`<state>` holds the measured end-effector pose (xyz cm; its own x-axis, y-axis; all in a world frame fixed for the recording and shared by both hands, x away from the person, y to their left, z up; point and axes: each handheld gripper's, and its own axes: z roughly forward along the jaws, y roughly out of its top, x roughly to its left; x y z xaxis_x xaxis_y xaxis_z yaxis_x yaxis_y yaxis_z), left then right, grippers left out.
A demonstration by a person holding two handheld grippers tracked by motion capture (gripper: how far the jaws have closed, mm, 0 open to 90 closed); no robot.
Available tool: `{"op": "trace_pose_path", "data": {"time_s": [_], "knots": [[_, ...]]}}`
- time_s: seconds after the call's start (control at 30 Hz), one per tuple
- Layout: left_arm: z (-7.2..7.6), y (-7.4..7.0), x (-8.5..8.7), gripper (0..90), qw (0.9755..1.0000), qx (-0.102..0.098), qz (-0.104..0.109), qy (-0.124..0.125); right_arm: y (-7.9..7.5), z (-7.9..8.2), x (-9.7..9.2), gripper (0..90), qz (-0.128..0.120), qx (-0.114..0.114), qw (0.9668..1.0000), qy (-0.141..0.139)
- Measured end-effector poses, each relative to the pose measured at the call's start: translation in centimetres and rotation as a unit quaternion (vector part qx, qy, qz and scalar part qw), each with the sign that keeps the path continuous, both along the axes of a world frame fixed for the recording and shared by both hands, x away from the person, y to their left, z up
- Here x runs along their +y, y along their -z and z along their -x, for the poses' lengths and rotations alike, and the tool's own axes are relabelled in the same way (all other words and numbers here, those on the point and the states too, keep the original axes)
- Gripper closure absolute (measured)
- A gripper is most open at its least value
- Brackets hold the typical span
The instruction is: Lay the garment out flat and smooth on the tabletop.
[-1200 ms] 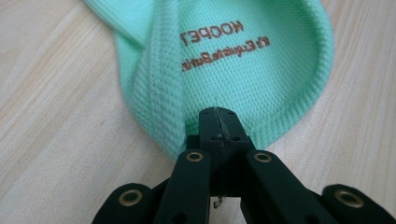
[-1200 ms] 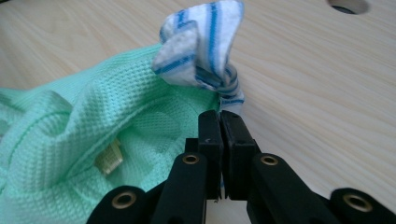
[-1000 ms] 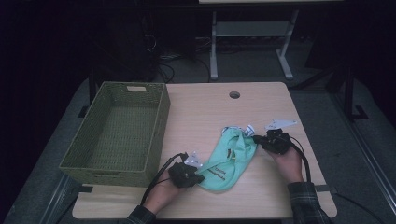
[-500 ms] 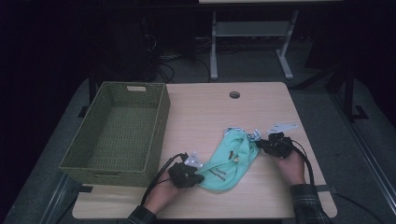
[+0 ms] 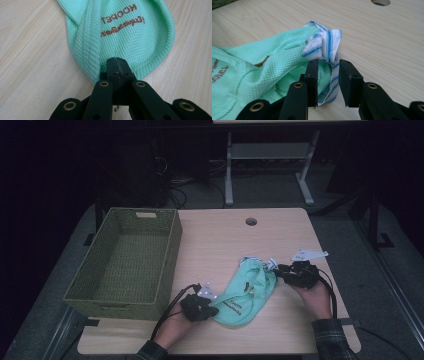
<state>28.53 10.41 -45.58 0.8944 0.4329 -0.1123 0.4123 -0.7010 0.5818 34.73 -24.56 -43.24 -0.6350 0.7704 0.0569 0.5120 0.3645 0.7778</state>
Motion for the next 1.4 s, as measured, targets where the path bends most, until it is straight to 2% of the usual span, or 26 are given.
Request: {"op": "trace_pose_path", "data": {"time_s": [0.2, 0.23, 0.43, 0.6, 0.77, 1.07, 1.23, 1.27, 1.4], "knots": [[-0.1, 0.0, 0.0, 89.7, 1.0, 0.003, 0.002, -0.001, -1.6, 0.2, -0.5, 69.1, -0.011, -0.01, 0.9999, 0.0], [-0.1, 0.0, 0.1, 89.7, 1.0, 0.002, -0.003, 0.004, -1.9, 0.3, -0.5, 69.1, -0.013, -0.009, 0.9999, 0.0], [-0.1, 0.0, 0.1, 89.7, 1.0, 0.002, -0.003, 0.003, -2.9, 0.2, -0.2, 69.2, -0.022, -0.012, 0.9996, -0.011], [-0.2, 0.0, 0.1, 89.7, 1.0, 0.007, 0.0, 0.002, -4.0, -0.1, 0.8, 69.2, -0.033, -0.019, 0.9989, -0.028], [-0.1, 0.0, 0.1, 89.7, 1.0, 0.004, 0.001, 0.0, -4.3, -0.7, 2.5, 69.1, -0.036, -0.017, 0.9981, -0.046], [-0.1, 0.0, 0.0, 89.6, 1.0, -0.006, 0.001, 0.002, -3.9, -2.6, 5.6, 69.2, -0.024, -0.002, 0.9976, -0.066], [-0.1, 0.0, 0.0, 89.6, 1.0, -0.002, 0.002, 0.0, -2.6, -4.0, 7.0, 69.6, -0.006, 0.012, 0.9979, -0.063], [-0.1, 0.0, 0.1, 89.6, 1.0, -0.001, 0.001, 0.002, -2.3, -4.3, 7.1, 69.6, 0.005, 0.013, 0.9978, -0.065], [0.0, 0.1, 0.0, 89.6, 0.9999, 0.004, 0.01, -0.008, -1.0, -5.3, 7.7, 70.7, 0.015, 0.031, 0.9979, -0.055]]}}
